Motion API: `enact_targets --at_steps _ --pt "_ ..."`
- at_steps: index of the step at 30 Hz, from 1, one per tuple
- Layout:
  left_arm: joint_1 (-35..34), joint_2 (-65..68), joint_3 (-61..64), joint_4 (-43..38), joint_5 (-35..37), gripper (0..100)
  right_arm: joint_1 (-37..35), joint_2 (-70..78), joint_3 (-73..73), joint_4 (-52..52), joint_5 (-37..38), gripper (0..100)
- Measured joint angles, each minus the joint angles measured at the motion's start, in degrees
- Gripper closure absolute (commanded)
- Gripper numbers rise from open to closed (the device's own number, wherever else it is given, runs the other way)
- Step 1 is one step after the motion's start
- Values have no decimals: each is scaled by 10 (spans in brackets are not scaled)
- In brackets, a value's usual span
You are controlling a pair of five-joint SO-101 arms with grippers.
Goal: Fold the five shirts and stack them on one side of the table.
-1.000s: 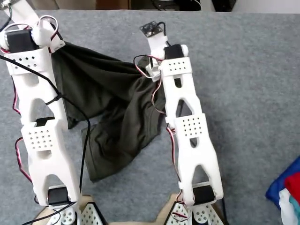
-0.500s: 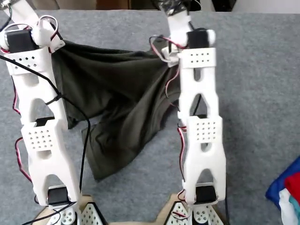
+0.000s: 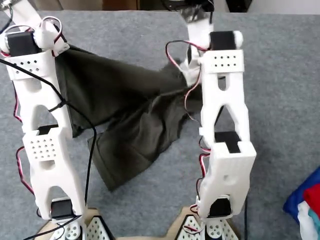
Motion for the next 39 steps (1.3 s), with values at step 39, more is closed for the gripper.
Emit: enact_targets --at_steps 39 --pt "8 0 0 0 -11 980 15 299 -228 -162 -2 788"
